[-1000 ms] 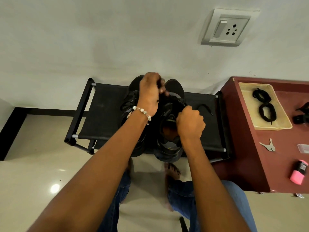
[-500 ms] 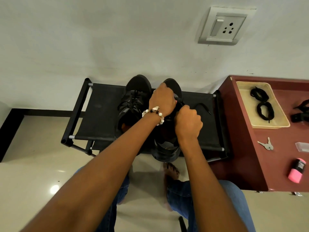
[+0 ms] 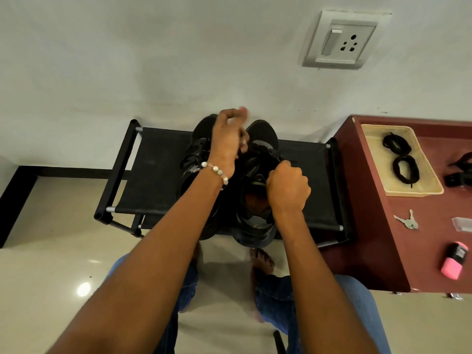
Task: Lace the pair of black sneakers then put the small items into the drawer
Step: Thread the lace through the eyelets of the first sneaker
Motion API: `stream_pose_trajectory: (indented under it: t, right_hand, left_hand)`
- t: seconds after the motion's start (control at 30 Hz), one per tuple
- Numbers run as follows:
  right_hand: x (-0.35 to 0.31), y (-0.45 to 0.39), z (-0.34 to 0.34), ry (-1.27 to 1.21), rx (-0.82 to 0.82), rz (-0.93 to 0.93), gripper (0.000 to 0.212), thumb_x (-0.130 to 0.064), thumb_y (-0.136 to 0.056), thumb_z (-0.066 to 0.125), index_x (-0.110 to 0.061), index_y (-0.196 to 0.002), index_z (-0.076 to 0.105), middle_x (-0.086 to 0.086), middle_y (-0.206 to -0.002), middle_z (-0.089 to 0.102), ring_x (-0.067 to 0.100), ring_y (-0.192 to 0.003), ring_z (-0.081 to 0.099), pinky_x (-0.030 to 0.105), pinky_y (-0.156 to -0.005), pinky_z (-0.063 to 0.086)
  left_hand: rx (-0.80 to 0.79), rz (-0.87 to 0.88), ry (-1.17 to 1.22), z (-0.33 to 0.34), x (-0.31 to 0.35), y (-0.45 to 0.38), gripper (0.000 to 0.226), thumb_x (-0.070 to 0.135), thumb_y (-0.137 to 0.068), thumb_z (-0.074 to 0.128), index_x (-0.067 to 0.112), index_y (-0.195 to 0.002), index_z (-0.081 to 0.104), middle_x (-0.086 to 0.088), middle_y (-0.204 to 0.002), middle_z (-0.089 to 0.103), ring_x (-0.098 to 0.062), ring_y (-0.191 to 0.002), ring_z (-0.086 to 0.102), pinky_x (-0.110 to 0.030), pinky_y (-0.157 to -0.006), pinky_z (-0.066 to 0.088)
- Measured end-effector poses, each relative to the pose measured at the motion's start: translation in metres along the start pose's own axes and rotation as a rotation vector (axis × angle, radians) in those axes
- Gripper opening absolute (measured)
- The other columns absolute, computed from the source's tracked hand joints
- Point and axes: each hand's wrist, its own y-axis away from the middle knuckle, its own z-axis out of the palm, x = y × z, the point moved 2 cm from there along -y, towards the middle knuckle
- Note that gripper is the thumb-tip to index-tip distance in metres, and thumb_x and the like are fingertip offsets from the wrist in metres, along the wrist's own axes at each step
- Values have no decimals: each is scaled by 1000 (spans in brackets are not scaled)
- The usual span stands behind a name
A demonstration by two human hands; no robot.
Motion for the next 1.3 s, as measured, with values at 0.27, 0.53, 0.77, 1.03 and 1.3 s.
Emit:
stream_pose_trajectory:
  t: [0.27,0.53,0.77,1.03,1.3]
  right_hand:
    - [0,1,-3,-9,-35,-3,20,-12,-102,38,0,-107,53,20,-107,64,41,-97,63,41,-68,45]
    - [0,0,1,-10,1,11,18,-12,-101,40,-2,-102,55,18,-101,65,39,-91,65,37,-63,42]
    - [-1,0,2,-4,31,-3,17,-12,-100,42,-3,-96,56,16,-94,66,38,-86,66,35,-58,39]
    - [0,-1,2,-4,10,-5,19,-13,-101,42,-1,-103,56,18,-100,66,39,-91,66,37,-63,43]
    - [-1,1,-2,-1,-19,-13,19,-6,-100,36,-1,-103,54,18,-103,65,38,-93,64,38,-65,44]
  left_hand:
    - [-126,474,-1593,32,-20,5,21,31,-91,61,19,-107,68,-6,-116,54,-28,-88,61,-33,-64,47]
    - [-281,298,-1122,19,-13,-1,17,15,-94,57,7,-98,71,-6,-111,53,-20,-102,54,-29,-91,44]
    - [-194,-102,383,-6,-13,18,24,7,-103,36,8,-85,52,-9,-77,63,-26,-79,63,-42,-88,54]
    - [-181,391,-1128,15,-27,-11,15,22,-88,67,17,-101,72,-3,-99,63,-18,-90,61,-30,-82,51]
    - [-232,482,-1644,38,-29,-10,21,17,-97,48,1,-106,57,-20,-121,45,-37,-90,57,-37,-65,44]
